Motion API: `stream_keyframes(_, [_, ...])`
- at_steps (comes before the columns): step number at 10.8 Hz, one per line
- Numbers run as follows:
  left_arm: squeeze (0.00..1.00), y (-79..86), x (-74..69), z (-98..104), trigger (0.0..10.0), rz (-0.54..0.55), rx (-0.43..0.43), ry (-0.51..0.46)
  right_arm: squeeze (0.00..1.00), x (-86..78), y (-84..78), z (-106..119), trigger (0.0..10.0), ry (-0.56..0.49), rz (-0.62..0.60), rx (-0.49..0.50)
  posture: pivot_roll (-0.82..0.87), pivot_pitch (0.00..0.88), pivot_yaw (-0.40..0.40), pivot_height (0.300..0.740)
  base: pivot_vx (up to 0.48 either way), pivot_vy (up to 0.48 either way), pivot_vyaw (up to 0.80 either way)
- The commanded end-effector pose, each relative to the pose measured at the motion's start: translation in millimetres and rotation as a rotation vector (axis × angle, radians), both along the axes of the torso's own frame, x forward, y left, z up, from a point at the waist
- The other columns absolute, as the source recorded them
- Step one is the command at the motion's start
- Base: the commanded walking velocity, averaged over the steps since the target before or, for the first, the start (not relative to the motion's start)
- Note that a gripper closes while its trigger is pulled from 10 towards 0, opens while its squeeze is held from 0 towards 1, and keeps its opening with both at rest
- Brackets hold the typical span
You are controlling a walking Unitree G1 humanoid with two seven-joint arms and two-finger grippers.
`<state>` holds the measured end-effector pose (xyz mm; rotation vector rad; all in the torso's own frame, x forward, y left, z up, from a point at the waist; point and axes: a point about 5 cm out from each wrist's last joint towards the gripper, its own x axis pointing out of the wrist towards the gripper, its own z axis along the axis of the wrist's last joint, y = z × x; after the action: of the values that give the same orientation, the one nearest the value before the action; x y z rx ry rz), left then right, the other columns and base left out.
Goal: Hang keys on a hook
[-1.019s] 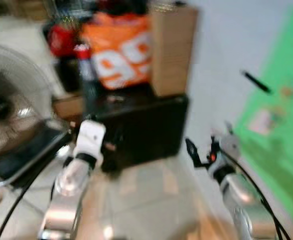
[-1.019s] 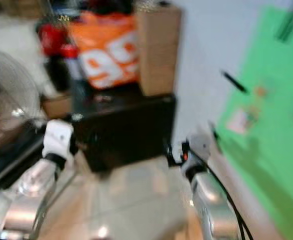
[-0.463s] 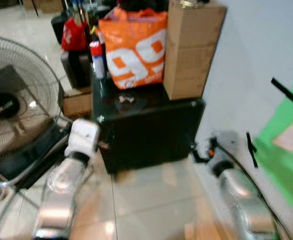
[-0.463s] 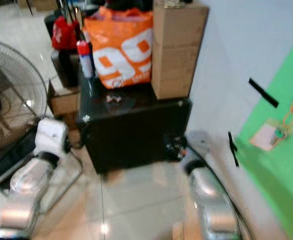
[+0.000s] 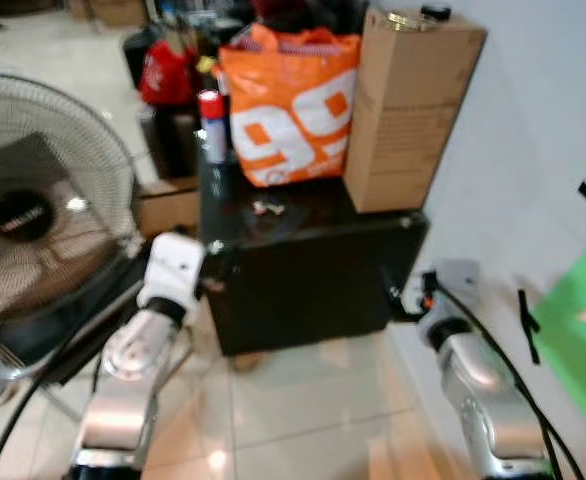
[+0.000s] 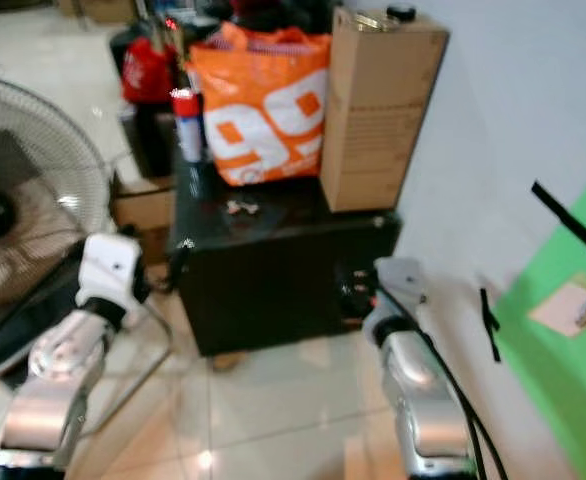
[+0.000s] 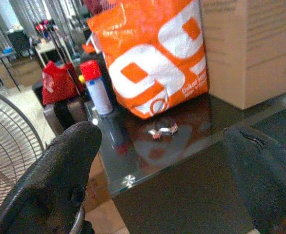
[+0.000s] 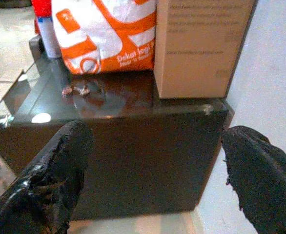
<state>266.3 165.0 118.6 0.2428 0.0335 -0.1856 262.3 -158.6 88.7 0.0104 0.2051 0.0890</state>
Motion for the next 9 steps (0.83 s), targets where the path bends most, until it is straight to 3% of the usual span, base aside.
stream_keyframes(1, [0.65, -8.1, 2.5, 3.5, 10.0, -0.023, -0.011, -0.017, 0.00, -0.5, -9.3, 4.3, 10.0, -0.008, -0.024, -0.003, -0.04, 0.000, 0.018, 0.740, 0.337, 0.000, 0.00])
stream_keyframes(9, [0.65, -11.8, 2.0, -1.2, 10.0, -0.043, -0.021, -0.009, 0.00, -3.0, -11.0, 2.6, 10.0, -0.003, -0.033, -0.011, -0.04, 0.000, 0.006, 0.740, 0.338, 0.000, 0.00])
